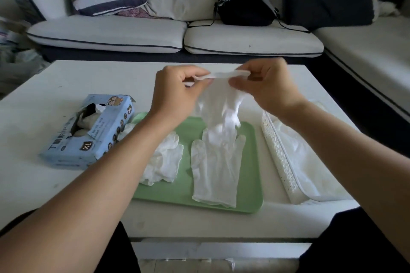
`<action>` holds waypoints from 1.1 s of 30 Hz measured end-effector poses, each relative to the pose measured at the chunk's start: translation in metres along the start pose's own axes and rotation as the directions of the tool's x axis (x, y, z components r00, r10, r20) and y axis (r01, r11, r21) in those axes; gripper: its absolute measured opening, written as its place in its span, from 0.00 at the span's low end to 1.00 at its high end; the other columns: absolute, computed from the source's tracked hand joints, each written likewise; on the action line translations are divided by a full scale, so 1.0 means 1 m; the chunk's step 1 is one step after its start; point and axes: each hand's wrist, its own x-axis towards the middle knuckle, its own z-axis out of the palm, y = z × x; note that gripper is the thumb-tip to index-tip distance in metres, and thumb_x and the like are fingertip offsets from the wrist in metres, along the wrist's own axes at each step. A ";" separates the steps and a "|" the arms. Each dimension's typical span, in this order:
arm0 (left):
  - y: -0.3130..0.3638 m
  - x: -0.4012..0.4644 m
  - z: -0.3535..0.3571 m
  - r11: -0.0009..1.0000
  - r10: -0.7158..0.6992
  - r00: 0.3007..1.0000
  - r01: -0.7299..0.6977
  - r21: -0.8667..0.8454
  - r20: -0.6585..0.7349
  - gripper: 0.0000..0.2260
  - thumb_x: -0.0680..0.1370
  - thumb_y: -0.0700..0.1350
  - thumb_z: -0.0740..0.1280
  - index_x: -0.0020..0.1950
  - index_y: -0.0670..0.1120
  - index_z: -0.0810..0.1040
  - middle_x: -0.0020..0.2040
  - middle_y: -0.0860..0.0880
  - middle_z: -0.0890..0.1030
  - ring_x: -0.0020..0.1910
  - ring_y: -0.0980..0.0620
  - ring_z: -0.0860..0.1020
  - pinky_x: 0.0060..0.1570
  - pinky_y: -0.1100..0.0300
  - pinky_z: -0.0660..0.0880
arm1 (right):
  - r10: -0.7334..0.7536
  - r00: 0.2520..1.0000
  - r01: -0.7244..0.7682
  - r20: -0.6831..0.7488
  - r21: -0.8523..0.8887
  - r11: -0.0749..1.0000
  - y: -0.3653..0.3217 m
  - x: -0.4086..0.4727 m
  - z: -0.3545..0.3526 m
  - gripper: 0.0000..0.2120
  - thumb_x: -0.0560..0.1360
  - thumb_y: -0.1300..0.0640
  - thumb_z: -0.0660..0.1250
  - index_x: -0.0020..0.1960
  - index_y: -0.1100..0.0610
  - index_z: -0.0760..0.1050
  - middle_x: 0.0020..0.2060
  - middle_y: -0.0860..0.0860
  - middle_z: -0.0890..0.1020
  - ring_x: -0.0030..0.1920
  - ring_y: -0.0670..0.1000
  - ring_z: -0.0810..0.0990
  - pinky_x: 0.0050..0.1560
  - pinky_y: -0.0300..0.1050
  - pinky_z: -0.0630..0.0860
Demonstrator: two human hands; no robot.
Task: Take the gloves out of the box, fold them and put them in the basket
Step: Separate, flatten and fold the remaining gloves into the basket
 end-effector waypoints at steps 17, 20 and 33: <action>-0.041 -0.066 0.001 0.872 -0.233 0.532 -0.257 0.417 0.814 0.03 0.73 0.45 0.77 0.45 0.52 0.86 0.38 0.56 0.83 0.37 0.61 0.79 0.42 0.57 0.80 | 0.198 0.645 0.372 0.738 -0.530 0.762 0.037 -0.076 0.047 0.09 0.77 0.55 0.69 0.55 0.53 0.83 0.52 0.46 0.84 0.51 0.46 0.81 0.49 0.39 0.74; -0.038 -0.067 -0.003 0.856 -0.222 0.537 -0.293 0.427 0.814 0.04 0.73 0.47 0.77 0.48 0.52 0.86 0.37 0.56 0.79 0.35 0.60 0.77 0.37 0.60 0.76 | 0.207 0.642 0.372 0.738 -0.536 0.758 0.037 -0.078 0.048 0.08 0.77 0.54 0.69 0.55 0.51 0.83 0.51 0.45 0.83 0.46 0.45 0.78 0.47 0.39 0.72; -0.040 -0.081 0.008 0.876 -0.368 0.308 -0.202 0.439 0.877 0.16 0.71 0.65 0.73 0.38 0.53 0.83 0.32 0.56 0.77 0.30 0.54 0.74 0.35 0.55 0.73 | 0.366 0.399 0.311 0.841 -0.499 0.809 0.038 -0.079 0.062 0.05 0.77 0.52 0.71 0.49 0.54 0.83 0.34 0.39 0.78 0.39 0.42 0.78 0.43 0.35 0.72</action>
